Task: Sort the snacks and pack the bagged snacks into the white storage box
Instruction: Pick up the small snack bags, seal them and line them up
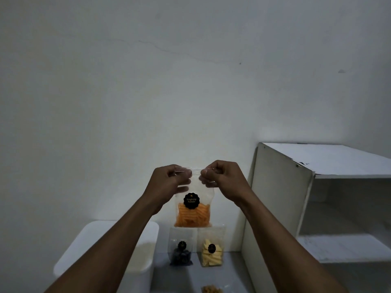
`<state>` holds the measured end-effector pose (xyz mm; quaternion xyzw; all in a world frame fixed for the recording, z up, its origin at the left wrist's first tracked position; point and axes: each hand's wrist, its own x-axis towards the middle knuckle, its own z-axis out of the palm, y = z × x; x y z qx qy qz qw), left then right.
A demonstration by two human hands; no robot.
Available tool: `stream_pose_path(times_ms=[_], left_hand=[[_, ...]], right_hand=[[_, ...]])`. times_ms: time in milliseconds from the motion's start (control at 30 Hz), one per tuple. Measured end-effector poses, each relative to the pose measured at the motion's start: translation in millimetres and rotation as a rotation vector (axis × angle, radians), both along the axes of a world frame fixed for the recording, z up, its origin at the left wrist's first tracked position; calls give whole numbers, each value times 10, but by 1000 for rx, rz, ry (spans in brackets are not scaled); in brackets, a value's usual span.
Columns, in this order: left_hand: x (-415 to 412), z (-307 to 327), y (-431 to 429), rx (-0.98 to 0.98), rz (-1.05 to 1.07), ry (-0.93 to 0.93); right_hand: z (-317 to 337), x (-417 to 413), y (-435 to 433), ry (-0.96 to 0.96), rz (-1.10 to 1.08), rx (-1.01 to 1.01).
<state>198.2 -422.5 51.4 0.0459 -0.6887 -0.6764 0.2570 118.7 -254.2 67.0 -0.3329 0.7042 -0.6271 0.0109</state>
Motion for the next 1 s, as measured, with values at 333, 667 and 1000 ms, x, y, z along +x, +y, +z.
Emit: stream_pose_path(times_ms=[333,667,1000], left_hand=[[-88,86,-89,-75,54,-3],[-103,117,-103,-42,77,65],[-210,54,-102,-119,65,40]], right_hand=[[11,-86,33,-110,64,-45],[49,-148,-11,-100,121,19],[-2,-240,-147,-37,58,4]])
